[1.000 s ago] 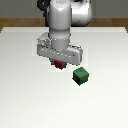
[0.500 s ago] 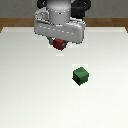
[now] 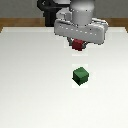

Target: Place the red cube on top of the green cube.

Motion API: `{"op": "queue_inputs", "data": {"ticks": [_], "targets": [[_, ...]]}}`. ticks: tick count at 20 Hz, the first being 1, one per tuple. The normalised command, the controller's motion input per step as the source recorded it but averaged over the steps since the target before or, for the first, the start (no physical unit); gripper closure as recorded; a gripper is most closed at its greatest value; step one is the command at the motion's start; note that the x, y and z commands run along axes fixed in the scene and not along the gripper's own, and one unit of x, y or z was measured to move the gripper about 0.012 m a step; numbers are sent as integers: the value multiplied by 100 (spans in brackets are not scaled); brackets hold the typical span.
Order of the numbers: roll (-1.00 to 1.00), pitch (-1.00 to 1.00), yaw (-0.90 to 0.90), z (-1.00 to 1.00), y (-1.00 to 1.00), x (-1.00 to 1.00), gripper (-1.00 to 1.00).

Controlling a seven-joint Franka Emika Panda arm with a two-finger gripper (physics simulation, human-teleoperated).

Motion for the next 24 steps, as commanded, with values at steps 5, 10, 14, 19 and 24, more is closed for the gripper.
{"op": "queue_inputs", "data": {"ticks": [5, 10, 14, 19, 24], "targets": [[0, 0, 0, 0, 0, 60, 100], [0, 0, 0, 0, 0, 60, 100], [0, 0, 0, 0, 0, 0, 100], [0, 0, 0, 0, 0, -20, 100], [0, 0, 0, 0, 20, 0, 100]]}}
